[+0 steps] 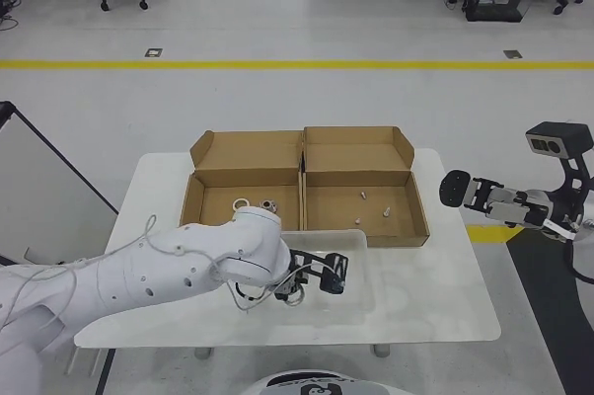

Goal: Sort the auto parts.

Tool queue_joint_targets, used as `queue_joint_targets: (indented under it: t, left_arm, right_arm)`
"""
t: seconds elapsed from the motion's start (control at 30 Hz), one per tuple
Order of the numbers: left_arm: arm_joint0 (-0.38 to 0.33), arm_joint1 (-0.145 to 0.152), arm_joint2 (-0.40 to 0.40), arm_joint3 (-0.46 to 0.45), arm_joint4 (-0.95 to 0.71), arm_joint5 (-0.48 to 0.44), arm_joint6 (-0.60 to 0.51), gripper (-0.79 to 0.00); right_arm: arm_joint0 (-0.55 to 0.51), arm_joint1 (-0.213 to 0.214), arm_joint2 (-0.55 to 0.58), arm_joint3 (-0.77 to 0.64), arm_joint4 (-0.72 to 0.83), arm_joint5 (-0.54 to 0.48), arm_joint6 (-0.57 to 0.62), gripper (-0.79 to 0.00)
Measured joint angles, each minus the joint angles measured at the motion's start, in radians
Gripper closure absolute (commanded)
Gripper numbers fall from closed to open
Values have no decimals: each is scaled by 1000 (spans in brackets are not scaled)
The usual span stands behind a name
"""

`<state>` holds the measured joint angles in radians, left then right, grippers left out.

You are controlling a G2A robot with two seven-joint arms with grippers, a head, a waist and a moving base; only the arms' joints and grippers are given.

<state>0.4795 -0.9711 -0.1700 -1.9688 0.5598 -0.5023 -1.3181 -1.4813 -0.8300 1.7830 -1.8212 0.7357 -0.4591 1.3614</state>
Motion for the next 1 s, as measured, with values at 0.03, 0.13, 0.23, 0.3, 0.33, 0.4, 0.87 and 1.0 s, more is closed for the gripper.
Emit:
queue_joint_targets:
  t: [0.03,0.13,0.23,0.3,0.33,0.4,0.87,1.0]
  left_arm:
    - [1,0,0,2,1,0,0,0]
    - [3,0,0,6,2,-1,1,0]
    - [3,0,0,6,2,-1,1,0]
    - [11,2,-11,17,-9,2,18,0]
    - [17,7,-26,31,-19,-2,46,0]
    - [28,28,-76,55,-45,-17,130,0]
    - [300,291,-546,145,-189,-367,526,0]
    - [410,335,-683,186,-270,-499,727,0]
  right_arm:
    - [0,0,0,0,0,0,0,-785]
    - [0,0,0,0,0,0,0,-785]
    - [0,0,0,0,0,0,0,-785]
    - [0,0,0,0,0,0,0,-785]
    - [0,0,0,0,0,0,0,-785]
    - [0,0,0,0,0,0,0,-785]
    - [0,0,0,0,0,0,0,-785]
    - [0,0,0,0,0,0,0,-785]
